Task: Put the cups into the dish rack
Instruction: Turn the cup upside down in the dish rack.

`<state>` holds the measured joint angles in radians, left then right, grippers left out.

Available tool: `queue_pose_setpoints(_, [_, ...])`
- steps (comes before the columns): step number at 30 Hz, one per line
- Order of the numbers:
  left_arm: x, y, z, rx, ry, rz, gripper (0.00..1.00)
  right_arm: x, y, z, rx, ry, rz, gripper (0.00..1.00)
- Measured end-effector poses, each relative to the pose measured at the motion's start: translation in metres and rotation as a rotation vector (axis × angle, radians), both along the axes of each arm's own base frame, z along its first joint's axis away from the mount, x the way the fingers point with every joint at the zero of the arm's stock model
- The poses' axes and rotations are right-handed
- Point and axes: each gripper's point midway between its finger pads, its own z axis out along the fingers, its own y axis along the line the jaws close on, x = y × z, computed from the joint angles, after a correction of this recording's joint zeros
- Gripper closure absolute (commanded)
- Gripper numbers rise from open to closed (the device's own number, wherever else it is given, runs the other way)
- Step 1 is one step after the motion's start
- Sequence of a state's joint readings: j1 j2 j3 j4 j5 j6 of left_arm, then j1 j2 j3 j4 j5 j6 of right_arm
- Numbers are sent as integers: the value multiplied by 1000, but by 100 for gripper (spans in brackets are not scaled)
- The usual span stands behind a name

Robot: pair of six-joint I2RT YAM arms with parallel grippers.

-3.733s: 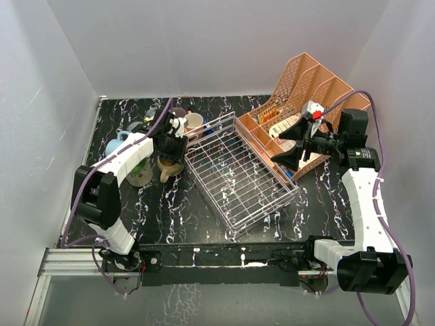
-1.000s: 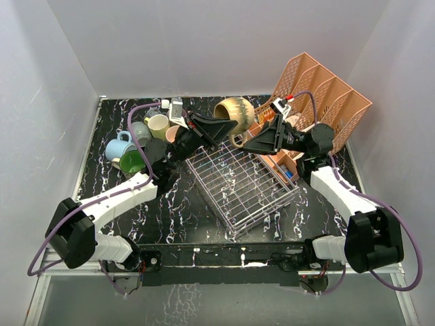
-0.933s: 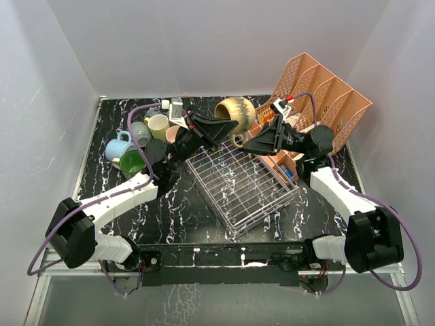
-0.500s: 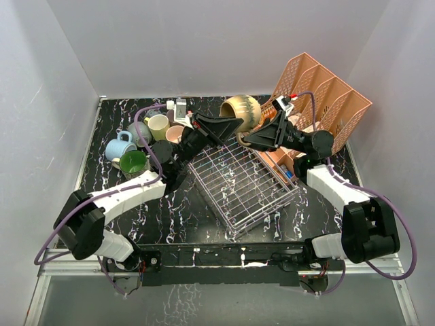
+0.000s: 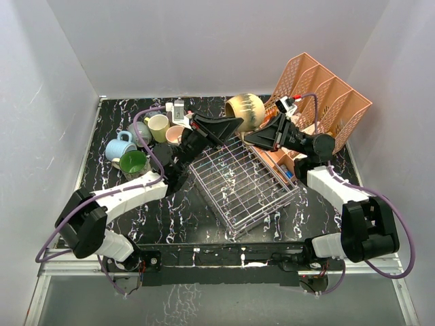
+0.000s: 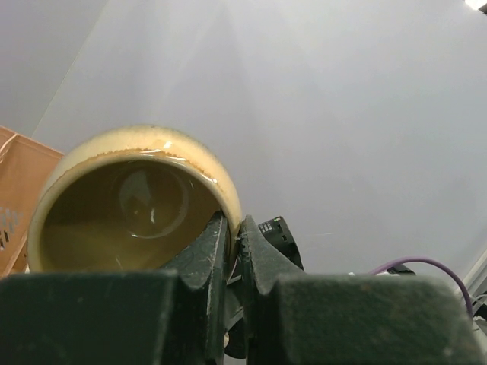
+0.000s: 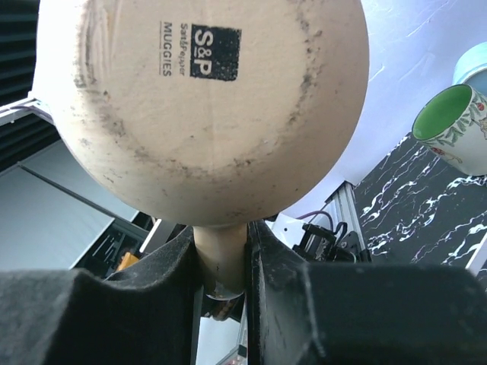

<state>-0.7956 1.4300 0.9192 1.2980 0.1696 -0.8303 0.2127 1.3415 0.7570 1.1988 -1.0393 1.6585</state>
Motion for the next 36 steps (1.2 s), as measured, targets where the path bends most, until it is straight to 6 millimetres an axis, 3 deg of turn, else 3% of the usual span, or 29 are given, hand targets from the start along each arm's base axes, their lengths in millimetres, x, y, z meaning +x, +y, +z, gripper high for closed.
queue_pose_setpoints(5, [0,4,-19,50,46,22,49,2,-5,-13,-18,19,-9,92])
queue_pose_setpoints(7, [-2,10,-24,71,65,39,36,7,-9,-17,-31,34,-24,92])
queue_pose_setpoints(9, [-5,18,-27,91,87,58,30,11,-13,-22,-48,27,-42,92])
queue_pose_setpoints(16, [-24,62,-35,236,154,183,21,31,-17,-55,-185,-30,-97,92])
queue_pose_setpoints(22, [-23,108,-92,493,297,369,20,61,-16,-75,-351,-168,-152,92])
queue_pose_setpoints(29, [-29,163,-163,719,455,552,14,118,-20,-109,-615,-302,-282,92])
queue_pose_setpoints(32, [-32,179,-179,760,485,599,14,131,-14,-130,-736,-334,-303,92])
queue_pose_setpoints(36, [-34,195,-182,769,505,662,13,133,-3,-166,-886,-355,-277,92])
